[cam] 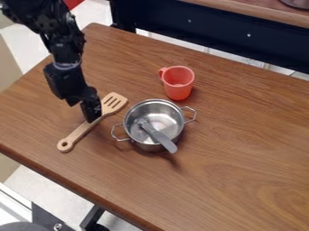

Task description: Moved the wooden spatula to the left of the silver pot

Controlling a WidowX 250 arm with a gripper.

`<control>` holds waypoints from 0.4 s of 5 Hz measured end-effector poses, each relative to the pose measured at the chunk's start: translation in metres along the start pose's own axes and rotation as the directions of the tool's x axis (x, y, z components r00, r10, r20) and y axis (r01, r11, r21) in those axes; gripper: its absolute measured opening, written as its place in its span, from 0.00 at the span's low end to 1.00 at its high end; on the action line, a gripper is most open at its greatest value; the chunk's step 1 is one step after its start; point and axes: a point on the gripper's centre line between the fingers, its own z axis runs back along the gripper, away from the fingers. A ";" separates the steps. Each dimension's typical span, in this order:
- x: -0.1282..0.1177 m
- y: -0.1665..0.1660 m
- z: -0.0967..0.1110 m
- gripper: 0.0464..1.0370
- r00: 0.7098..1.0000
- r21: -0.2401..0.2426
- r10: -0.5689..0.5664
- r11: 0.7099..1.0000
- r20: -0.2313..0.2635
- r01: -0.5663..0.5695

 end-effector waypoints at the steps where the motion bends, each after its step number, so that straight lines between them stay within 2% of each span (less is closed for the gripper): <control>1: -0.009 -0.011 0.012 0.96 0.987 -0.005 -0.158 0.987 0.024 0.159; 2: -0.013 -0.014 0.021 0.96 0.934 -0.004 -0.357 0.934 0.025 0.358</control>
